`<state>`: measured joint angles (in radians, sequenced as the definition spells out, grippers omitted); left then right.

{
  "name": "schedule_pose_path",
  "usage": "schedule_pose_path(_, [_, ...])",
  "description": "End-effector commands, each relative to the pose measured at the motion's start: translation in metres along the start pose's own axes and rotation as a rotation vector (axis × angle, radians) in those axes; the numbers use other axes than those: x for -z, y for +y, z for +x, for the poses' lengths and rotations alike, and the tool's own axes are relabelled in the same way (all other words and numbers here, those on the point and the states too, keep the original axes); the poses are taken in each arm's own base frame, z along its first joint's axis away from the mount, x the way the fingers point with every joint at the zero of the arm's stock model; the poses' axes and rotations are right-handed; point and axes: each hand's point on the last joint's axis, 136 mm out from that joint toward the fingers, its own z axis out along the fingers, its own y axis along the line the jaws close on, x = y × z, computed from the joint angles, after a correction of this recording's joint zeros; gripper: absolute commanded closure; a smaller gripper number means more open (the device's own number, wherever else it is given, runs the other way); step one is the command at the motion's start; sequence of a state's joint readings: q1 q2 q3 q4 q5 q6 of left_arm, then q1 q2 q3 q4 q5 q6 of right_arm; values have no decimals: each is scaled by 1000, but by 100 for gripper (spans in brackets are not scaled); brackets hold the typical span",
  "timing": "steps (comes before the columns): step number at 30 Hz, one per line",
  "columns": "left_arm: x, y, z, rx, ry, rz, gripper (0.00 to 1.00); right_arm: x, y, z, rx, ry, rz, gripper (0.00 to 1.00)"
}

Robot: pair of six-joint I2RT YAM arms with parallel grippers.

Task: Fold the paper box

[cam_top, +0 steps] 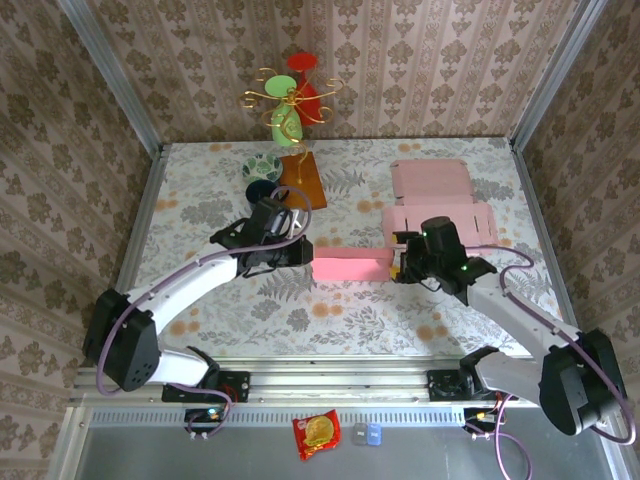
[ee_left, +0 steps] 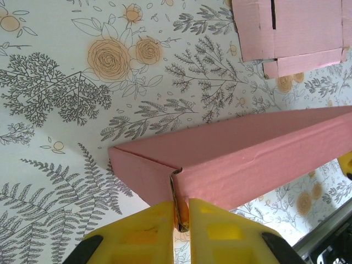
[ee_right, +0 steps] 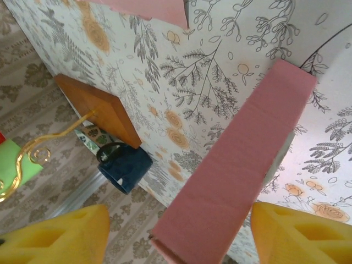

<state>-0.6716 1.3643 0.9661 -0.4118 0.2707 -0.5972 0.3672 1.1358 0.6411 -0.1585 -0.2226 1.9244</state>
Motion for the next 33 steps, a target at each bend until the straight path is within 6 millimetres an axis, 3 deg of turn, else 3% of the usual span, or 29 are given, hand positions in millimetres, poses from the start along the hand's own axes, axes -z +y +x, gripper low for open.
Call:
schedule_pose_path(1, [-1,25,28,-30,64,-104,86,-9,-11,14,14,108,46,40])
schedule_pose_path(4, [3,26,28,-50,34,-114,85,-9,-25,23,66,166,111,53])
schedule_pose_path(9, [7,34,33,-52,-2,-137,82,-2,-50,26,178,180,180,59])
schedule_pose_path(16, [-5,39,49,26,22,-107,76,2,-86,23,300,235,311,38])
schedule_pose_path(19, [1,34,40,34,-7,-91,75,11,-80,12,447,197,317,35])
schedule_pose_path(23, [11,12,18,8,-64,-17,74,14,-54,-10,778,161,343,35])
schedule_pose_path(28, [27,-24,-15,-103,-244,153,70,-5,-30,-27,1142,190,419,38])
schedule_pose_path(33, [39,-26,-28,-149,-340,193,64,-32,-19,-29,1290,279,449,37])
